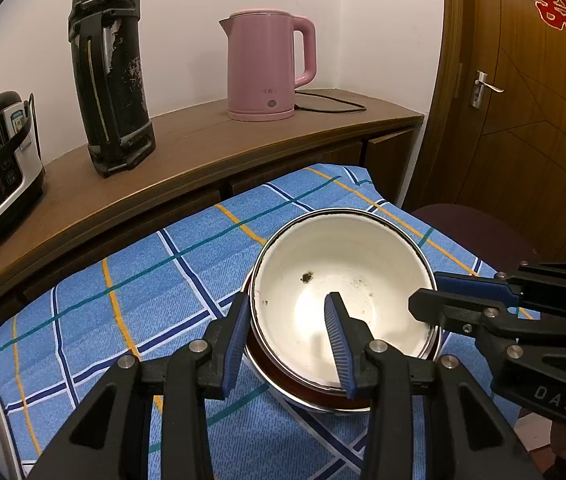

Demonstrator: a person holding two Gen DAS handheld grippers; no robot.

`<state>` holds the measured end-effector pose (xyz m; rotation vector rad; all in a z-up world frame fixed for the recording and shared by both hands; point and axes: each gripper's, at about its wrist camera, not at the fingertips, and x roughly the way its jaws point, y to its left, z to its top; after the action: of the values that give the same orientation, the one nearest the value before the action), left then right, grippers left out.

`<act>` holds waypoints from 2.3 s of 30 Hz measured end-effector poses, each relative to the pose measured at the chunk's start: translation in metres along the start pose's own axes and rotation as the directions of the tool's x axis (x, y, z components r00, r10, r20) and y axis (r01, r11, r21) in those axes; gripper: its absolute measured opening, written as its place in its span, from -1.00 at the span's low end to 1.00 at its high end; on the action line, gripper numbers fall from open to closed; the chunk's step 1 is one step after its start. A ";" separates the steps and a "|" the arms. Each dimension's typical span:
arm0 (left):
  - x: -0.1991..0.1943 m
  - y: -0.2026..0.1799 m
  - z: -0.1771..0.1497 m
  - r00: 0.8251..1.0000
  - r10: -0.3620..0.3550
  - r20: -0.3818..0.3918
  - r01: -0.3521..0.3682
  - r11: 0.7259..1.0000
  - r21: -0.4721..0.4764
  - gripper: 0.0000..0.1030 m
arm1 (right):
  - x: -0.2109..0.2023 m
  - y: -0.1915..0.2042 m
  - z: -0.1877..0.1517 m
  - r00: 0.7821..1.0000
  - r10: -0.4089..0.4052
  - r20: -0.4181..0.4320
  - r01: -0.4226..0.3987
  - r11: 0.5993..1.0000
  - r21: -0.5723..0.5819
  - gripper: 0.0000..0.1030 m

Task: Organize plates and bowls
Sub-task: 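Open the left gripper and release the white enamel bowl rim, then close the left gripper on the rim of the nested bowl stack, then lift the bowl stack with the left gripper toward the red-rose plates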

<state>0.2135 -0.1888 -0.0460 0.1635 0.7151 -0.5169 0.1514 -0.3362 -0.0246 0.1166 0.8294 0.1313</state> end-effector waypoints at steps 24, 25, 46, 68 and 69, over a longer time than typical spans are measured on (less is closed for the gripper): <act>-0.007 -0.001 0.001 0.999 -0.001 0.053 0.000 1.000 0.014 0.17 | -0.003 -0.005 0.001 0.999 -0.044 0.032 0.044 0.999 -0.002 -0.24; -0.007 0.000 0.001 0.999 0.004 0.054 -0.005 1.000 0.015 0.17 | -0.004 -0.005 0.001 0.998 -0.044 0.034 0.045 0.999 -0.002 -0.24; -0.001 0.026 -0.014 0.996 -0.087 -0.013 0.084 0.989 -0.119 0.31 | 0.006 -0.022 -0.002 1.000 -0.014 0.027 0.012 0.997 0.077 -0.24; 0.007 0.029 -0.018 0.989 -0.142 -0.040 0.132 0.973 -0.191 -0.05 | 0.027 -0.020 -0.001 1.000 -0.024 -0.005 0.024 0.991 0.131 -0.52; 0.006 0.028 -0.018 0.990 -0.136 -0.039 0.126 0.974 -0.188 -0.06 | 0.027 -0.020 0.000 1.000 -0.022 -0.008 0.023 0.991 0.134 -0.52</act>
<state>0.2211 -0.1614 -0.0642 -0.0455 0.8241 -0.5701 0.1711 -0.3515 -0.0477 0.2337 0.8457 0.0541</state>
